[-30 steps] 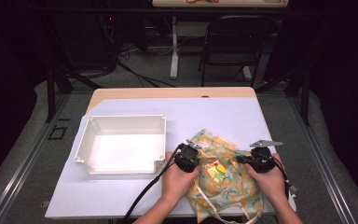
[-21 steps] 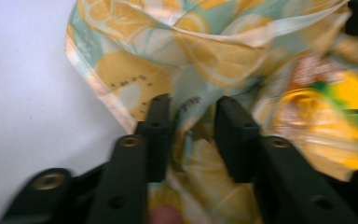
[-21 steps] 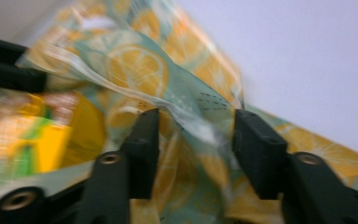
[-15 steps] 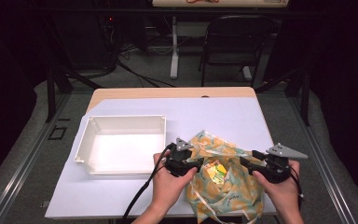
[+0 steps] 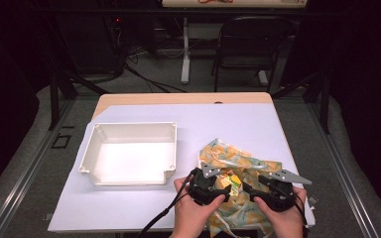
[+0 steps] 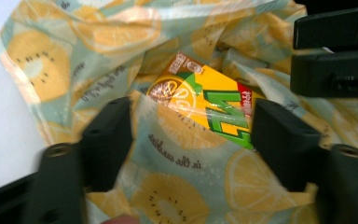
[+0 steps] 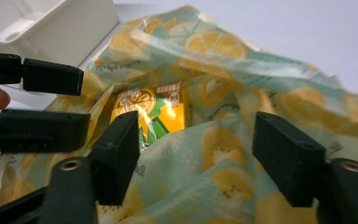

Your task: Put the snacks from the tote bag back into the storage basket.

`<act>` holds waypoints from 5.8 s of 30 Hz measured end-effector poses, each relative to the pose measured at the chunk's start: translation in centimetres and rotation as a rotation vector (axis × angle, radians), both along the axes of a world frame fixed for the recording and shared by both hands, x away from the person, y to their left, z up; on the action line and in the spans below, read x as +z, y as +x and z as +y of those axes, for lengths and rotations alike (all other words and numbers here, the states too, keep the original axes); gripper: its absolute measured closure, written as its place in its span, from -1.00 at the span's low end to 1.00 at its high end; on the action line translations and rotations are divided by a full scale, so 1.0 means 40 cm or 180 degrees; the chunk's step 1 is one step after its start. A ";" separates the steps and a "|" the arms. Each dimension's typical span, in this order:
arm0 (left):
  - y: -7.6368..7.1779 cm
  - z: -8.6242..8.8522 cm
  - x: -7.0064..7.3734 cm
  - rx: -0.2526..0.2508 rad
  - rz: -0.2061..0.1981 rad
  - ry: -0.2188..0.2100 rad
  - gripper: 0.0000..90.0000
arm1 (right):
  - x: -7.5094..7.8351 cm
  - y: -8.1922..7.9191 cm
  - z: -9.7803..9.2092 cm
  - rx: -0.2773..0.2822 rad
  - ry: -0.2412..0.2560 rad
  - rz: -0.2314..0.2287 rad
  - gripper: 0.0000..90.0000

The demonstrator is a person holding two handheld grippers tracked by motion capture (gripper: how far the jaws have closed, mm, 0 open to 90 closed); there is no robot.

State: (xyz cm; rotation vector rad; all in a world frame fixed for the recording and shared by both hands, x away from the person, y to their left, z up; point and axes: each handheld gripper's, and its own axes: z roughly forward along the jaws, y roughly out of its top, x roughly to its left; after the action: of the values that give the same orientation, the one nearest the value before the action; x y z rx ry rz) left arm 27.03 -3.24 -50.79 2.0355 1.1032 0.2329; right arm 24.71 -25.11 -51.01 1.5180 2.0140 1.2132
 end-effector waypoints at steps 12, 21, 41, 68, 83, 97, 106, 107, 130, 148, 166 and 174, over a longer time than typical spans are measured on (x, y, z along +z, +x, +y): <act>-0.001 0.032 -0.035 -0.0051 0.0269 -0.0034 0.98 | -0.038 0.010 0.022 0.0173 -0.0057 0.0272 0.95; -0.010 0.055 -0.027 -0.0151 0.0193 -0.0073 1.00 | -0.028 -0.003 0.015 0.0201 -0.0193 0.0149 1.00; -0.062 0.084 -0.107 -0.0392 0.0401 0.0311 1.00 | -0.101 -0.082 -0.043 0.0458 -0.0475 0.0608 1.00; -0.048 0.043 -0.037 -0.0718 -0.0036 -0.0339 0.10 | 0.005 -0.059 0.011 0.0611 -0.0223 -0.0223 1.00; -0.062 0.046 -0.097 -0.1016 0.0296 -0.0028 0.79 | -0.024 -0.012 0.052 0.0403 -0.0226 -0.0030 -0.07; -0.067 0.059 -0.121 -0.1026 0.0390 0.0060 0.87 | -0.061 -0.022 0.088 0.0361 -0.0400 0.0252 -0.48; -0.066 0.063 -0.122 -0.1025 0.0392 0.0044 0.87 | -0.093 -0.017 0.108 0.0360 -0.0606 0.0328 -0.48; -0.066 0.064 -0.122 -0.1026 0.0396 0.0041 0.86 | -0.101 -0.013 0.112 0.0362 -0.0629 0.0351 -0.50; -0.033 0.060 -0.124 -0.0880 0.0387 0.0039 1.00 | -0.042 -0.017 0.077 0.0462 -0.0426 0.0123 -0.33; 0.051 0.064 -0.098 -0.0464 0.0266 -0.0079 1.00 | -0.019 -0.020 0.046 0.0744 -0.0353 0.0053 -0.33; 0.041 0.128 -0.001 -0.0423 -0.0050 -0.0305 0.79 | -0.001 -0.027 0.038 0.0852 -0.0348 -0.0277 -0.33; 0.024 0.124 0.001 -0.0514 -0.0178 -0.0292 0.63 | -0.012 -0.019 0.055 0.0882 -0.0449 -0.0213 -0.33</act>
State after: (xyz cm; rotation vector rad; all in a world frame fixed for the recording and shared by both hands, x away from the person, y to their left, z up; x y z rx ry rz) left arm 27.97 1.71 -50.76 2.0115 0.8940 0.1531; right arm 23.96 -22.90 -51.50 1.1466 2.2670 1.1737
